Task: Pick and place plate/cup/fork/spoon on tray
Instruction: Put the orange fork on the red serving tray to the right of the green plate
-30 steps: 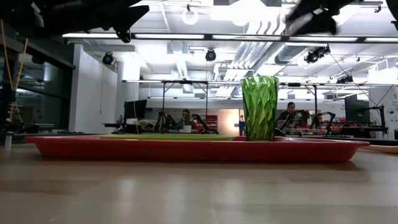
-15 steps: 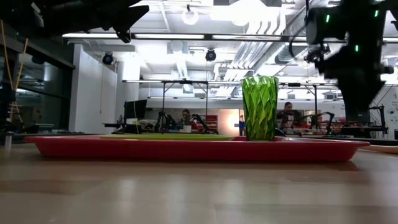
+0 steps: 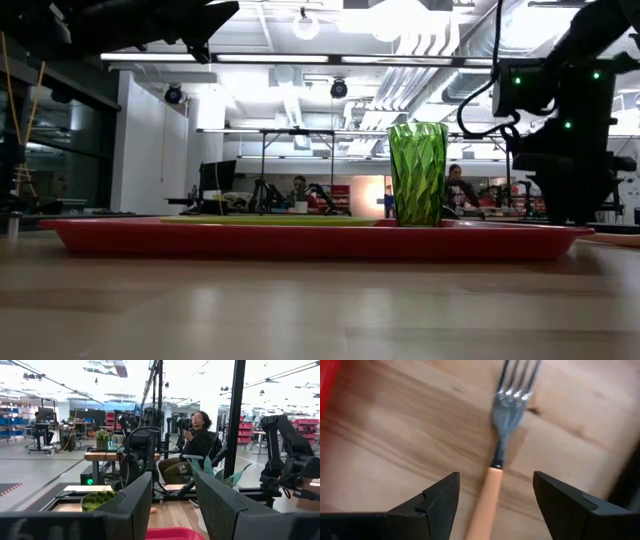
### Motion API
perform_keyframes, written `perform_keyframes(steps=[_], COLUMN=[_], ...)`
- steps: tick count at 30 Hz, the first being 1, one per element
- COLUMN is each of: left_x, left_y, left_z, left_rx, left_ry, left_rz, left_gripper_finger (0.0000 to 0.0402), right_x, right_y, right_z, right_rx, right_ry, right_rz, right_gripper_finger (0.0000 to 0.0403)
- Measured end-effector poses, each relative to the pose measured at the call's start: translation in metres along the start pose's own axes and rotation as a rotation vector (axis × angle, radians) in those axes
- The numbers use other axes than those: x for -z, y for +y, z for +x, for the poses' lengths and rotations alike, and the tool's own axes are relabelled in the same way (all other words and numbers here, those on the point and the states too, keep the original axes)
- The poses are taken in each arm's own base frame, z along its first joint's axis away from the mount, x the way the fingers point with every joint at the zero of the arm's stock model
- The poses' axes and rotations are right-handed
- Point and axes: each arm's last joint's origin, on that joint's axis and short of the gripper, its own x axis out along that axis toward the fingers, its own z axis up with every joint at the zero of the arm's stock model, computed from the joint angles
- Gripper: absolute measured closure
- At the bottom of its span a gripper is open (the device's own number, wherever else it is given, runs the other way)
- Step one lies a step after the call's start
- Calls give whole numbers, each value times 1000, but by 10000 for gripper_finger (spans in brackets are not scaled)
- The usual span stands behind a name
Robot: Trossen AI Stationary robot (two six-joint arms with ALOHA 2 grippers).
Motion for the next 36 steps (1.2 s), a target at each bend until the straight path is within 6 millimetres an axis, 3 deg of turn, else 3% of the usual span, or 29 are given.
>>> perform_keyframes(steps=[12,23,25,28,32,36], left_x=[0,0,0,0,0,0], left_y=[0,0,0,0,0,0], left_z=[0,0,0,0,0,0], left_rx=[0,0,0,0,0,0], left_ry=[1,1,1,1,1,1], left_rz=[-1,-1,-1,-1,-1,-2], left_gripper_finger=[259,259,259,259,259,259], right_x=[6,1,-2,-10,-20,-31], right_y=[-4,6,7,9,9,14], right_z=[14,21,15,-3,-39,-89], right_rx=[10,9,4,20,49,-27], right_ry=[-2,44,35,1,-23,-108], right_rz=[12,-6,-23,-43,-50,-18], right_gripper_finger=[175,357,384,384,375,391])
